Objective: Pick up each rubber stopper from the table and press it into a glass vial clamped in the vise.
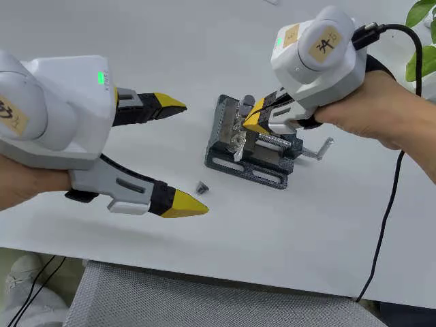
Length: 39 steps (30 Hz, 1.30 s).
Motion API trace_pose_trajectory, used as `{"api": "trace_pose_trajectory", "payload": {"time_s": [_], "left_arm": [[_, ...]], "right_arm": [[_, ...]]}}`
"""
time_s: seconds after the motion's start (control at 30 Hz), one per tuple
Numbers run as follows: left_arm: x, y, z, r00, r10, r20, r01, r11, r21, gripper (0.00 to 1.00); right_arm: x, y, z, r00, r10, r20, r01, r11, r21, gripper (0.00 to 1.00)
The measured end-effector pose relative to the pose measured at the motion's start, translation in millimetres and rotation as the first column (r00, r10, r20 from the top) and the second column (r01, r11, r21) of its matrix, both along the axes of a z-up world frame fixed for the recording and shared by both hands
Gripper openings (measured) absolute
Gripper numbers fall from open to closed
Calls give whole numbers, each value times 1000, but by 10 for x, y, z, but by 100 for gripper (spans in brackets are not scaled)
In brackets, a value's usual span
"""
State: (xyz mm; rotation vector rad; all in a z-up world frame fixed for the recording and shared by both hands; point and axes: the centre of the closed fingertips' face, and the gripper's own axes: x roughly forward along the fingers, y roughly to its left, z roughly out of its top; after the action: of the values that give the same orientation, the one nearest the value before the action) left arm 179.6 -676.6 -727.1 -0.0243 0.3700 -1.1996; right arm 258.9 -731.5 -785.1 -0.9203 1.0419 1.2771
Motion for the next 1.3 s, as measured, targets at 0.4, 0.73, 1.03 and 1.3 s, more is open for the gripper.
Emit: {"api": "trace_pose_trajectory", "payload": {"time_s": [0.4,0.73,1.03,1.3], "left_arm": [[2,2,-11,1000,1,-4,-1,1000,-2,82],[11,45,-17,1000,10,-6,-10,1000,10,82],[-1,37,-11,1000,10,-7,-10,1000,11,82],[10,38,-12,1000,12,-7,-12,1000,10,82]], "right_arm": [[3,15,-12,1000,11,-13,-11,1000,-21,0],[-18,29,20,1000,-25,-13,25,999,24,0],[5,20,130,1000,-24,2,24,999,35,0],[154,15,184,999,-28,32,26,999,42,0]]}}
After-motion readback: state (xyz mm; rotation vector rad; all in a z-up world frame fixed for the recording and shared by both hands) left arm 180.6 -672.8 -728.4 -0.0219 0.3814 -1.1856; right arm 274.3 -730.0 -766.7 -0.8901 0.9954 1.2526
